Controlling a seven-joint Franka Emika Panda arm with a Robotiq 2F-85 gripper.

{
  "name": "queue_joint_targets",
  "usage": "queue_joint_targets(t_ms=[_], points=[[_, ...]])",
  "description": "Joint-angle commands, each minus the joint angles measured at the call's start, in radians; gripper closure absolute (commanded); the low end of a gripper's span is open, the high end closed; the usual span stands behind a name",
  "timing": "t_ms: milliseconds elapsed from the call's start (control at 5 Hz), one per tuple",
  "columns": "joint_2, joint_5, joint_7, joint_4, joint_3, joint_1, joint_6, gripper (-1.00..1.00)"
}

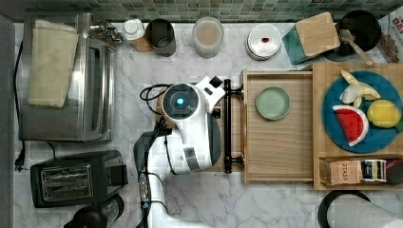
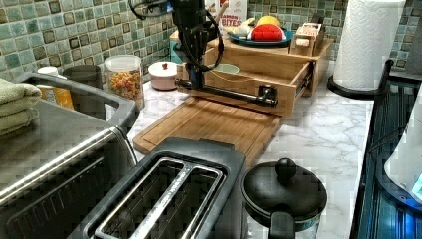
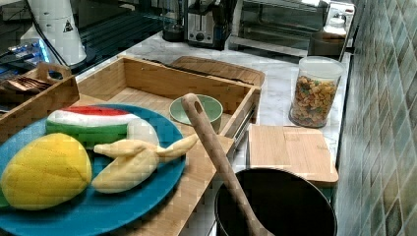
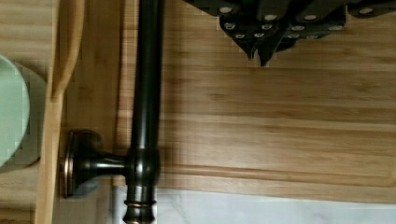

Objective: Close the drawer.

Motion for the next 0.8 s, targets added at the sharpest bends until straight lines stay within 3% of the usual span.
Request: queue_joint_targets(t_ms=[200, 600, 800], points=[[0.057, -0.169, 0.154, -0.084, 0.027, 0.064, 0.144, 1.0], [0.075, -0.222, 0.219, -0.111, 0.007, 0.074, 0.184, 1.0], [0.037, -0.18, 0.137, -0.144, 0.008, 0.041, 0.2, 1.0]])
